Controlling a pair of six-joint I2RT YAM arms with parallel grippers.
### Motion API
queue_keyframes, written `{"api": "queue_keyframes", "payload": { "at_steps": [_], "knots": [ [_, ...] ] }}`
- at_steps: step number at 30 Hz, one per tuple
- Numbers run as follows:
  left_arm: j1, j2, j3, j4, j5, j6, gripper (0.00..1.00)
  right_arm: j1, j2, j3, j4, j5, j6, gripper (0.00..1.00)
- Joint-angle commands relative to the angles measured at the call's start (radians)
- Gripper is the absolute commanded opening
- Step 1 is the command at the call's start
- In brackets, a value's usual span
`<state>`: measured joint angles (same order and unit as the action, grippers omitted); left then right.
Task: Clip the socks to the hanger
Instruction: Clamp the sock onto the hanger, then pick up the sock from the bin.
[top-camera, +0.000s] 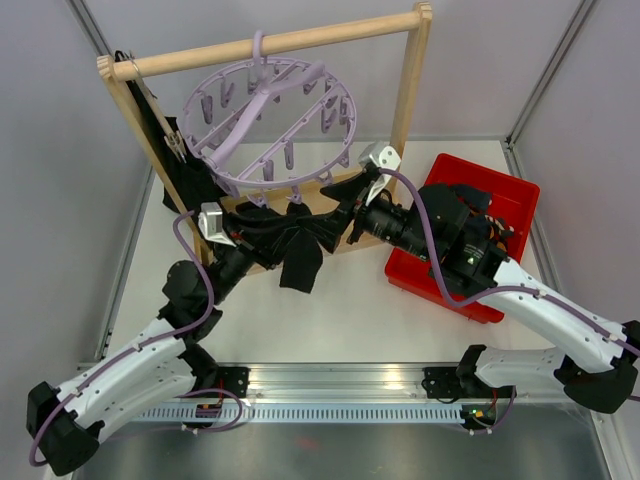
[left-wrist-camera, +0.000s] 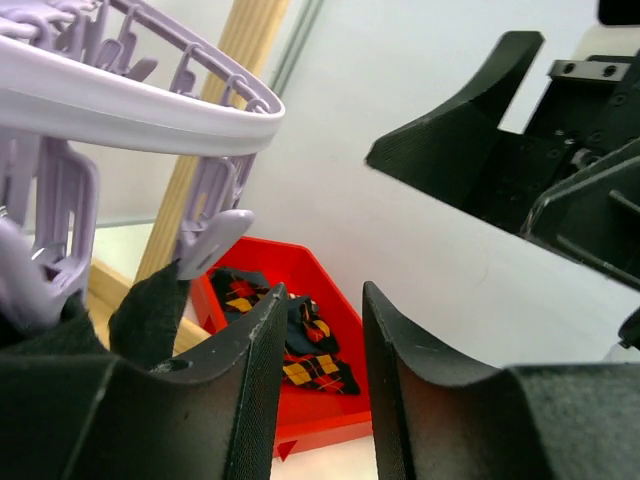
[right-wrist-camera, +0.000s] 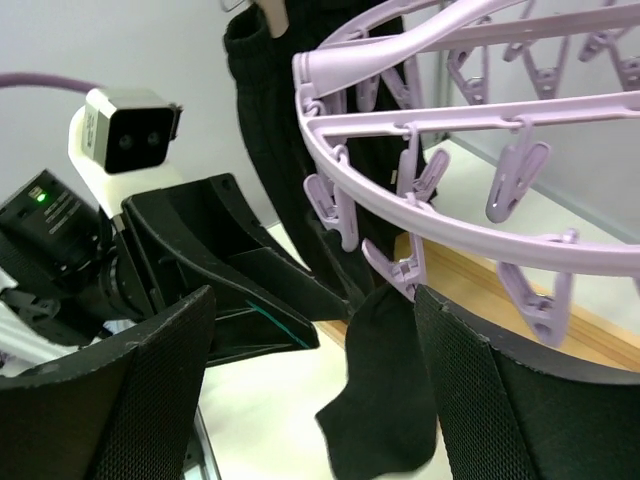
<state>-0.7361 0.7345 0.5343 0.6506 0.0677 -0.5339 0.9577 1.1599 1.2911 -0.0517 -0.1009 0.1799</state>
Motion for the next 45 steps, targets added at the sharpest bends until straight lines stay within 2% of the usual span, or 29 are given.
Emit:
{"api": "queue_keyframes", "payload": {
  "at_steps": [1,9,10,13,17,19,22,25,27,31,34,37,41,45],
  "knots": [
    [0.003,-0.047,-0.005,-0.089,-0.1,0.018,0.42,0.004,-0.025,0.069,-0.062,0.095,0.023,0.86],
    [0.003,-0.159,0.023,-0.233,-0.166,0.046,0.43,0.003,-0.008,0.125,-0.195,0.346,0.058,0.89],
    [0.003,-0.165,0.032,-0.274,-0.172,0.048,0.43,0.004,-0.003,0.132,-0.214,0.436,0.062,0.9],
    [0.003,-0.181,0.078,-0.35,-0.184,0.06,0.45,0.003,0.004,0.142,-0.26,0.579,0.073,0.94],
    [0.003,-0.162,0.166,-0.451,-0.175,0.069,0.45,-0.046,0.029,0.174,-0.335,0.658,0.115,0.96],
    [0.003,-0.138,0.212,-0.497,-0.16,0.071,0.45,-0.114,0.038,0.175,-0.39,0.664,0.157,0.96],
    [0.003,-0.113,0.254,-0.575,-0.149,0.075,0.45,-0.212,0.046,0.137,-0.422,0.59,0.2,0.96],
    [0.003,-0.095,0.302,-0.632,-0.141,0.081,0.45,-0.38,0.044,0.077,-0.432,0.549,0.237,0.95],
    [0.003,-0.078,0.32,-0.678,-0.122,0.087,0.45,-0.454,0.047,0.018,-0.422,0.488,0.263,0.95],
    [0.001,-0.041,0.375,-0.739,-0.095,0.109,0.45,-0.679,0.066,-0.119,-0.369,0.359,0.308,0.92],
    [0.001,-0.006,0.407,-0.782,-0.072,0.127,0.45,-0.77,0.108,-0.226,-0.315,0.336,0.336,0.9],
    [0.001,0.02,0.42,-0.809,-0.011,0.129,0.45,-0.823,0.156,-0.308,-0.275,0.331,0.348,0.86],
    [0.001,0.02,0.411,-0.815,0.029,0.132,0.45,-0.827,0.173,-0.406,-0.235,0.343,0.343,0.83],
    [0.001,0.019,0.397,-0.825,0.044,0.143,0.46,-0.827,0.181,-0.437,-0.215,0.388,0.329,0.82]
  ]
}}
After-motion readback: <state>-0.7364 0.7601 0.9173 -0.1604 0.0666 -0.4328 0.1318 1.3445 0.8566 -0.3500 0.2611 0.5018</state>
